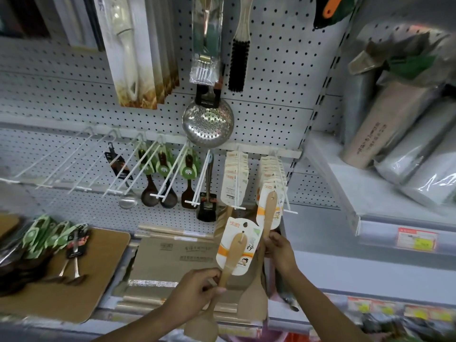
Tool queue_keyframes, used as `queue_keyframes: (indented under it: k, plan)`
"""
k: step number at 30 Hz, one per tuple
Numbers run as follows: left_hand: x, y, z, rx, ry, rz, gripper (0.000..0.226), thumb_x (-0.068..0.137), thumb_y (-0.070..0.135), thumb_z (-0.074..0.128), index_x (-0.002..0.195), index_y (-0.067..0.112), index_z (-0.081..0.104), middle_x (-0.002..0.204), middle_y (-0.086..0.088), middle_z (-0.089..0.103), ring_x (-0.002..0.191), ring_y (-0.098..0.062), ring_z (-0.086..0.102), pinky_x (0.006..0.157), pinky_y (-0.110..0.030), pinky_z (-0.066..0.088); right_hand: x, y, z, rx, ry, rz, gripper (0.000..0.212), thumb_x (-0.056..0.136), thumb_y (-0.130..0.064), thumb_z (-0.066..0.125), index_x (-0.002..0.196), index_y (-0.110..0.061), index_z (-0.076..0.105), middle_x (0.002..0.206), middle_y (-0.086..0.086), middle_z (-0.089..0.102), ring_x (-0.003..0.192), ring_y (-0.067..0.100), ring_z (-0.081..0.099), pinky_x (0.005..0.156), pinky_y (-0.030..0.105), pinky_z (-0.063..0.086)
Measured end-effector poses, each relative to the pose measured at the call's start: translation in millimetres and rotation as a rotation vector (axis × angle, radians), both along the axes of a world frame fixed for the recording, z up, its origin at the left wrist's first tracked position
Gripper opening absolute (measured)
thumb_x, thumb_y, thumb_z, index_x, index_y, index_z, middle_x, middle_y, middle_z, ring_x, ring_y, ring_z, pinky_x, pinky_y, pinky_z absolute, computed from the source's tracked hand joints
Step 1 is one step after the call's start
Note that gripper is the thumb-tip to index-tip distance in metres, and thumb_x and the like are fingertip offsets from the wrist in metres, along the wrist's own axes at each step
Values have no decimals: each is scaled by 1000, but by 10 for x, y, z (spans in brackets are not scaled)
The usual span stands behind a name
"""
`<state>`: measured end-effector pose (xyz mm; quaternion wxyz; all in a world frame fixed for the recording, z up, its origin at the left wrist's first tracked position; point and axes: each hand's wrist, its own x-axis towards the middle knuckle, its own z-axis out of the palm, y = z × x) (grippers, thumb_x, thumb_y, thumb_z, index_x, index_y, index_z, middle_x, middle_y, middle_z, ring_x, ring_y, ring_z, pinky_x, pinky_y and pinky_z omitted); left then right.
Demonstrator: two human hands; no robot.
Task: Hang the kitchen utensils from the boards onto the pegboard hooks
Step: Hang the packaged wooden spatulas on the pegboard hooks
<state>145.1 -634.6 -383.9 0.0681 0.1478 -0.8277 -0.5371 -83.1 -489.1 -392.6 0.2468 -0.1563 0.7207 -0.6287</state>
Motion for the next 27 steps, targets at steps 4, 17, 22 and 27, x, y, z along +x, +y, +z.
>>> queue_keyframes:
  k: [4,17,22,27]
  plan:
    - [-8,-37,-22,10,0,18,11,85,32,72,85,23,68,84,3,68,84,-25,68,77,-43,60,-22,-79,-34,134,100,-18,10,89,-40,64,93,-35,57,100,4,66,96,28,63,87,51,53]
    - [-36,84,-191,181,-39,63,10,87,14,73,82,22,68,81,0,67,75,-31,73,75,-49,60,1001,-32,245,-76,-10,252,41,78,-38,72,107,-9,71,105,9,74,101,29,69,89,41,56]
    - [-37,166,-240,257,-28,112,6,88,15,74,83,18,71,86,-16,67,72,-31,72,74,-47,60,991,-131,364,-98,34,139,12,93,-9,62,101,-4,71,92,11,76,85,22,72,72,31,57]
    - [30,158,-348,234,-123,76,6,86,26,76,89,30,75,92,-4,72,67,-21,70,73,-39,59,972,-201,444,-168,8,90,15,94,-3,59,102,-3,71,94,11,76,83,19,72,62,25,55]
